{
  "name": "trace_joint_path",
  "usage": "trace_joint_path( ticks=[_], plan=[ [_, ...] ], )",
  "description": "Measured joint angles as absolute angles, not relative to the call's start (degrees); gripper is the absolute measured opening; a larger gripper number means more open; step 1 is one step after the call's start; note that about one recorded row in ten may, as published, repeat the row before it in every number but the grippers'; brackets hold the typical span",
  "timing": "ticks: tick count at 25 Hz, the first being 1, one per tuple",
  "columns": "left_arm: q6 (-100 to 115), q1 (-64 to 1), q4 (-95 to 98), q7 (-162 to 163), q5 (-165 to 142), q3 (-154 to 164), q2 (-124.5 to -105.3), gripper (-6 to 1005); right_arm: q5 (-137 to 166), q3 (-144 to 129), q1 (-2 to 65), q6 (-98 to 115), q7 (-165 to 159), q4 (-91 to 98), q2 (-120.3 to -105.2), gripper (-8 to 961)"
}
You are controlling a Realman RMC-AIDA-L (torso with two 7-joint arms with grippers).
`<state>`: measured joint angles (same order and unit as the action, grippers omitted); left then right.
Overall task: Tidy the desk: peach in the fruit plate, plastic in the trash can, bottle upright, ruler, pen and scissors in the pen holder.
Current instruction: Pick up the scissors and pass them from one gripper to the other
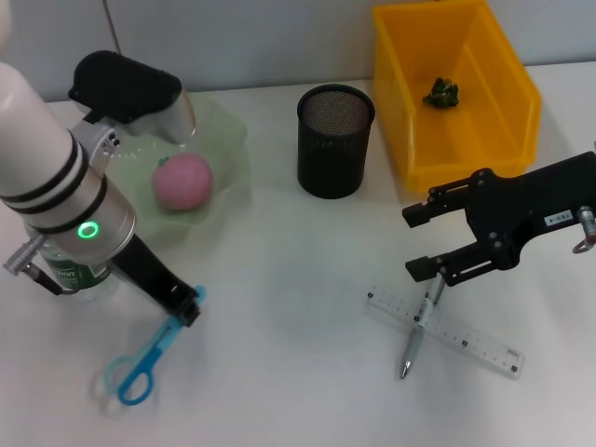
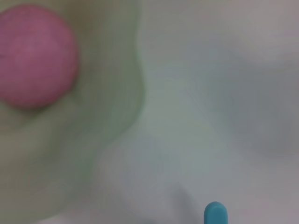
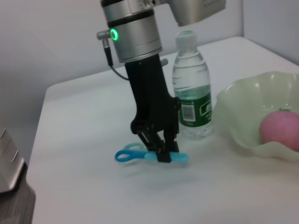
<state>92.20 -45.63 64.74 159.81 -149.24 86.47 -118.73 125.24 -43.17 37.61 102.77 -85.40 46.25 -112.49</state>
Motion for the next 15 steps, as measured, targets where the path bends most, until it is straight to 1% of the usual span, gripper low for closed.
trace_joint_path(
  ticks=[12, 15],
  plan=[
    [94.1, -41.4, 64.8, 151.4, -133.4, 72.4, -118.56, 224, 125.2, -36.4, 36.4, 103.3, -85.4, 46.1, -112.41, 758],
    [94.1, -40.3, 63.2, 148.2, -129.0, 70.1, -118.56, 225, 125.2, -33.2, 36.2, 102.7, -85.4, 46.1, -112.59, 758]
  ],
)
